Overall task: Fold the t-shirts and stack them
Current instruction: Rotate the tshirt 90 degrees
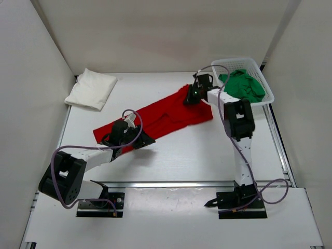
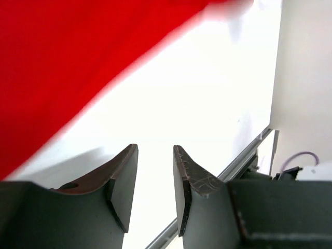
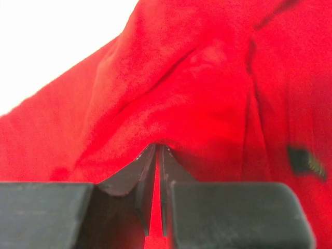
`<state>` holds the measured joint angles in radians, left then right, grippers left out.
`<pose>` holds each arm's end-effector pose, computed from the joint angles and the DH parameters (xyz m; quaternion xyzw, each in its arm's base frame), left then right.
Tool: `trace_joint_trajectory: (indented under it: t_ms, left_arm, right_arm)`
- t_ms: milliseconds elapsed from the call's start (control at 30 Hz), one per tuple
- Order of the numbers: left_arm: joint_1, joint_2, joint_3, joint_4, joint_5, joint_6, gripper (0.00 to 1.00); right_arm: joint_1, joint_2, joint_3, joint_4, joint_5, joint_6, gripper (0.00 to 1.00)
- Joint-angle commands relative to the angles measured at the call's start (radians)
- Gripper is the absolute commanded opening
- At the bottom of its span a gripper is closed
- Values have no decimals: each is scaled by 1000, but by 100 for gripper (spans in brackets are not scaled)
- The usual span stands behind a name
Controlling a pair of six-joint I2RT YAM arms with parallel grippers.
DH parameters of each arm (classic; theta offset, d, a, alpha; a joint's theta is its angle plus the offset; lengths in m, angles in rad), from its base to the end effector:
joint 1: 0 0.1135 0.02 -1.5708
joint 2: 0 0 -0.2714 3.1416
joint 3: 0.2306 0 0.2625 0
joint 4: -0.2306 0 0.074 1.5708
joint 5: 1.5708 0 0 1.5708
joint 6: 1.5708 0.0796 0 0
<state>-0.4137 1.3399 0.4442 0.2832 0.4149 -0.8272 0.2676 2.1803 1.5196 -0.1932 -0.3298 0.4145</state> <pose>0.2477 -0.1438 0.1313 -0.0853 0.8694 -0.4110 0.2608 0.4870 0.1603 0.1140 0.0104 0.9255 0.2606 0.2747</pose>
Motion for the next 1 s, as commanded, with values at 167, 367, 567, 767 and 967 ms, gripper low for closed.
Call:
trace_joint_trajectory:
  t_ms: [167, 367, 567, 767, 967]
  left_arm:
    - [33, -131, 53, -216, 19, 129, 47]
    - [9, -192, 102, -383, -37, 257, 37]
    - [96, -226, 125, -455, 22, 283, 13]
    - [272, -213, 24, -272, 307, 186, 1]
    - [412, -264, -25, -283, 334, 195, 2]
  right_arm:
    - [-30, 318, 849, -286, -192, -34, 27]
    - [41, -139, 365, -162, -48, -93, 42]
    - [155, -450, -197, 101, -43, 16, 42]
    - [363, -469, -470, 349, 3, 168, 48]
    - [492, -271, -360, 316, 138, 216, 48]
